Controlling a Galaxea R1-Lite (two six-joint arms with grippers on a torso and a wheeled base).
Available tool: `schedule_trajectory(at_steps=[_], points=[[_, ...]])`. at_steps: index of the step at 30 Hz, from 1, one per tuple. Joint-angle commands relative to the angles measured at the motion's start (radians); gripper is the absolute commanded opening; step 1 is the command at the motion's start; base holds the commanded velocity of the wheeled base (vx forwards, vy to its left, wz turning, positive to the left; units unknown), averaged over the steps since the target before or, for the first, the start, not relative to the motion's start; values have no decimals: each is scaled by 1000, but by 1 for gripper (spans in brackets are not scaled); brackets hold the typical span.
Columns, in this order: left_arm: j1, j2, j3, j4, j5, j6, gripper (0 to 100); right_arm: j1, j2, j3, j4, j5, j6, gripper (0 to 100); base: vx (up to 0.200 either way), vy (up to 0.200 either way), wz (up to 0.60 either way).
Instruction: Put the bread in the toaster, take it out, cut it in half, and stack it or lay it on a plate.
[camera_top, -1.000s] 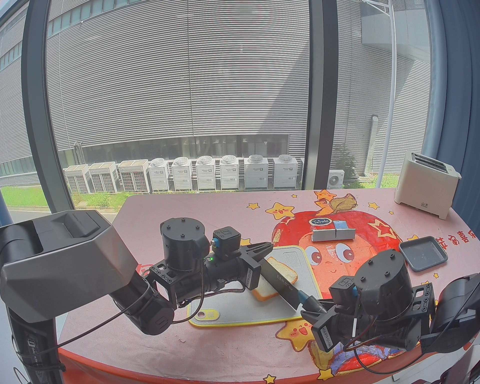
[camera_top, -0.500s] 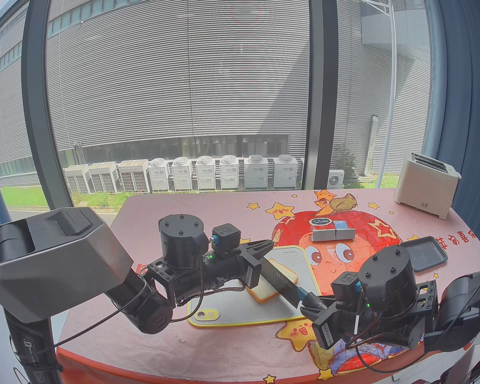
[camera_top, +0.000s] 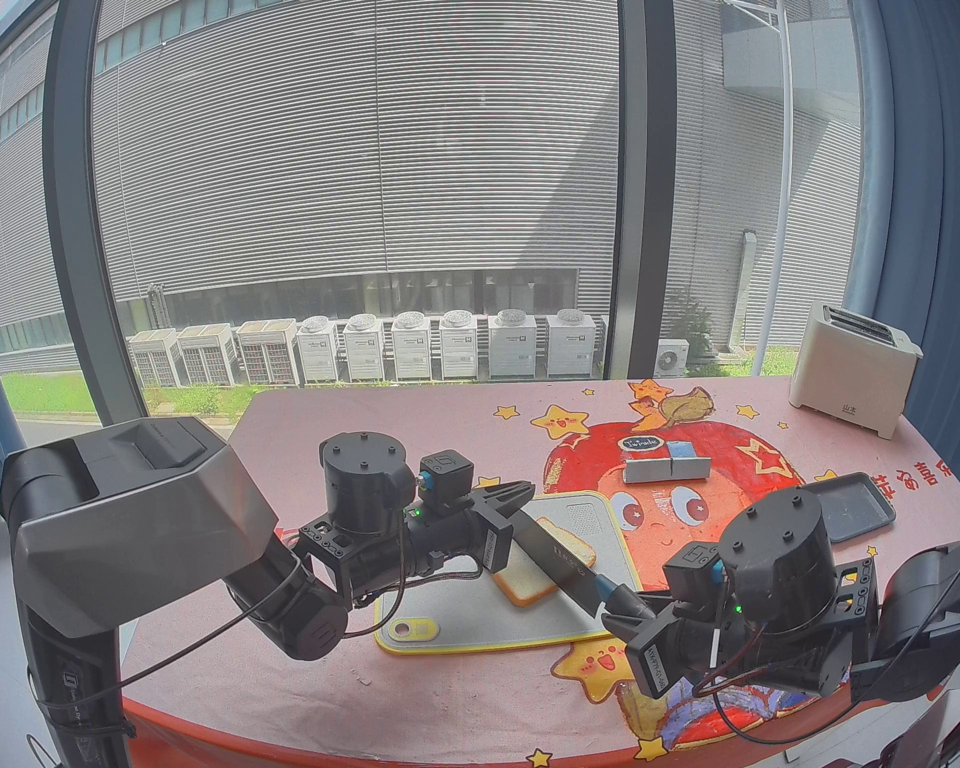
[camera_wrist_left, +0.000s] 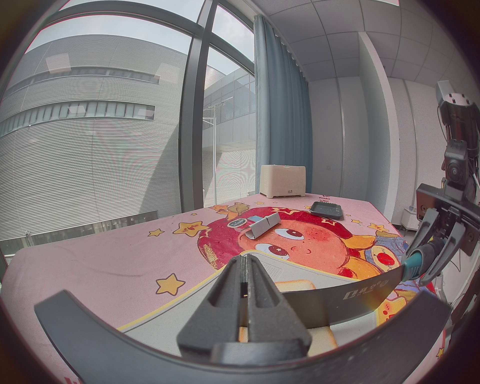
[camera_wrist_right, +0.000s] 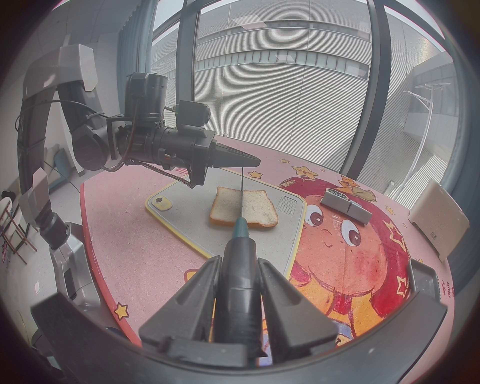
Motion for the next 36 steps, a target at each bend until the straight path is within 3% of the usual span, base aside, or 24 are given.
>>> schedule_trajectory(at_steps=[1,7,36], points=[[-1,18,7,0,0,2,0,0,0,-4,-7,1,1,0,0,0,0],[-1,49,20,-7,0,14,0,0,2,-2,-12,1,1,0,0,0,0],[1,-11,-21,-1,0,12,0,0,55,5,-13,1,12,0,0,0,0]])
